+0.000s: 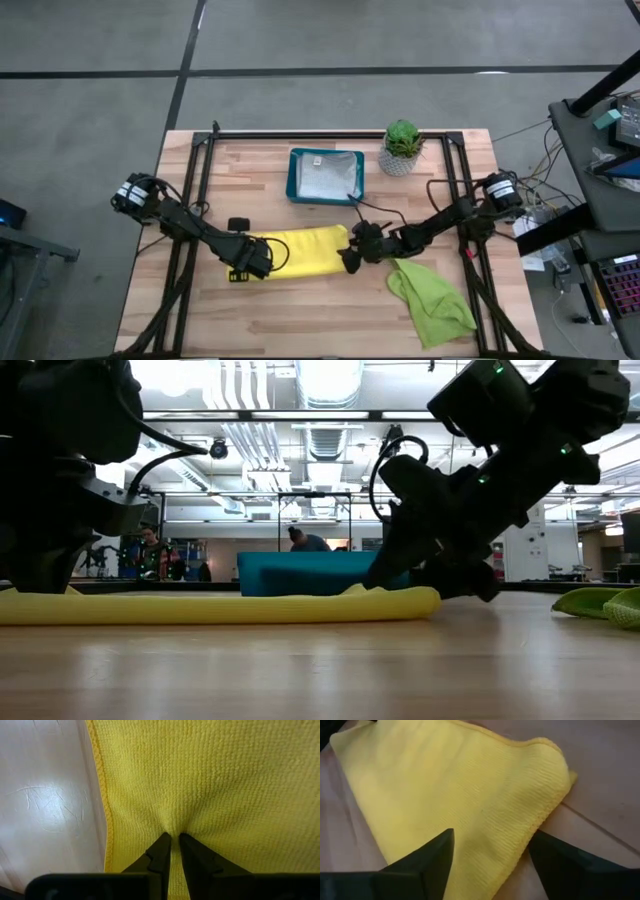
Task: Fold microfiber towels
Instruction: Fold the yellow microfiber cloth
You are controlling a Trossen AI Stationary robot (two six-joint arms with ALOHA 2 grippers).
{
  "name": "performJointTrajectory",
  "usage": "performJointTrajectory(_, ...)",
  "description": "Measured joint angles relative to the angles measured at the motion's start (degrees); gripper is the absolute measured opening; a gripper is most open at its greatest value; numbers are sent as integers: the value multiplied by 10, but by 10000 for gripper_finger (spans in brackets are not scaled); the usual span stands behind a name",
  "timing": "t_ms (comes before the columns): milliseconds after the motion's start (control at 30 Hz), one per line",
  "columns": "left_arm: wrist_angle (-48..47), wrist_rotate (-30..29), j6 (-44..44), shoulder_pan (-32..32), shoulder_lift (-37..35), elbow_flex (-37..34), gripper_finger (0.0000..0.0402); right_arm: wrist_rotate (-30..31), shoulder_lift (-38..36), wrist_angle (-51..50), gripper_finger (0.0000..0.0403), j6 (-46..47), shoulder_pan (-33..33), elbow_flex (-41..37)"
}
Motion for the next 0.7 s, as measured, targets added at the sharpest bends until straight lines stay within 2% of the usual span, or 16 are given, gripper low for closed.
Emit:
performJointTrajectory(333,1,-2,0,0,0,0,31,-14,21,64,129,-13,-12,0)
performJointTrajectory(567,11,0,1,0,-15,0,31,-12,13,62,25,-52,-16,0)
performJointTrajectory(700,8,0,1,0,-46,5,31,-14,-11,22,12,-61,-17,0)
